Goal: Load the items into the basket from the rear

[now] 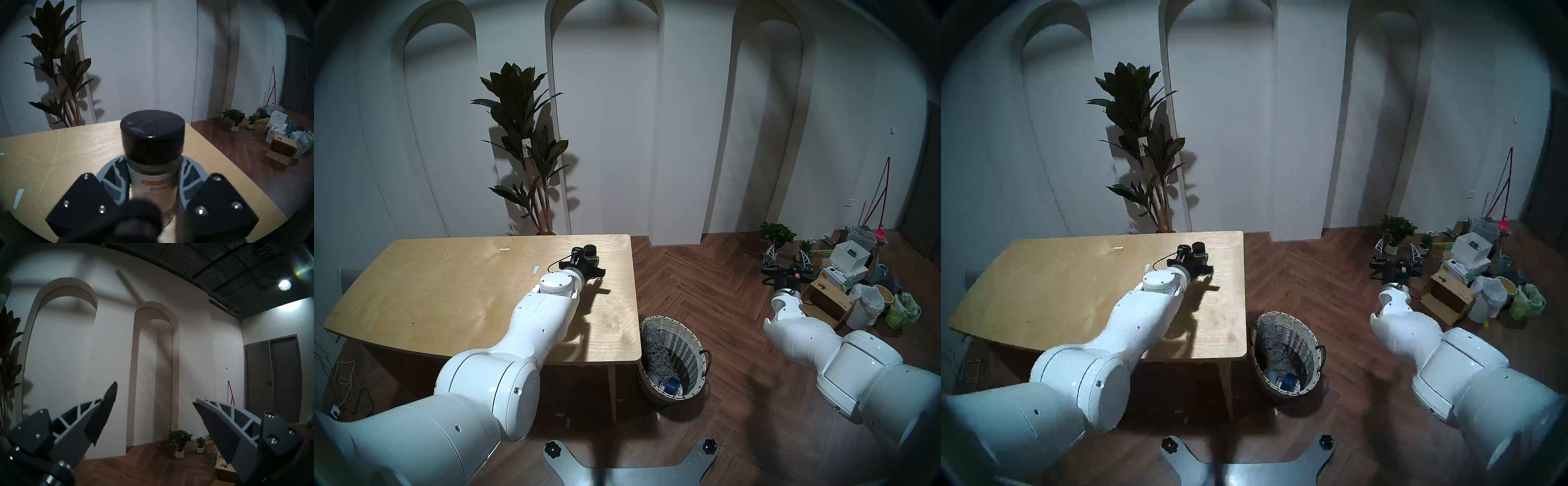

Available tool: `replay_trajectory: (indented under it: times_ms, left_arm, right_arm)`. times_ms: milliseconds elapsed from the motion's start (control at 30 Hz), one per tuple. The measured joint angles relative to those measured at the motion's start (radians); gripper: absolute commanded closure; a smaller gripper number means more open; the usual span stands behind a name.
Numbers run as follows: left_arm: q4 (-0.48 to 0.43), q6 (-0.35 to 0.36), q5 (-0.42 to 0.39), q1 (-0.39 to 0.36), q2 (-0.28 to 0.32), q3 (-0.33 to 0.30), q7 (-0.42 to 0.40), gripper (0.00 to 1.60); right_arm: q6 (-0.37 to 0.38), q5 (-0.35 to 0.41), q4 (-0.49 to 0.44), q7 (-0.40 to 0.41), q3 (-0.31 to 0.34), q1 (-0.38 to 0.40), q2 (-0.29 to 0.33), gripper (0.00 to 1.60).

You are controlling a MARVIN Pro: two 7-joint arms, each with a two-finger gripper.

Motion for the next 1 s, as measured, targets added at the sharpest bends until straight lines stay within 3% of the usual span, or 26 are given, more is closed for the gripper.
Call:
replay_trajectory:
  times_ms: [467,1000]
  left_arm:
    - [0.061,-0.034,0.01,-0.048,-0.014,0.002,0.034,1.6]
    - [0.068,-0.083,0.026,-0.109,-0.138,0.053,0.07,1.6]
  right_arm:
    - [0.0,-0.002,-0.059,0.0,0.025,-0.028,0.026,0.0]
    - [0.0,0.003,-0.116,-0.02,0.048,-0.092,0.056,0.0]
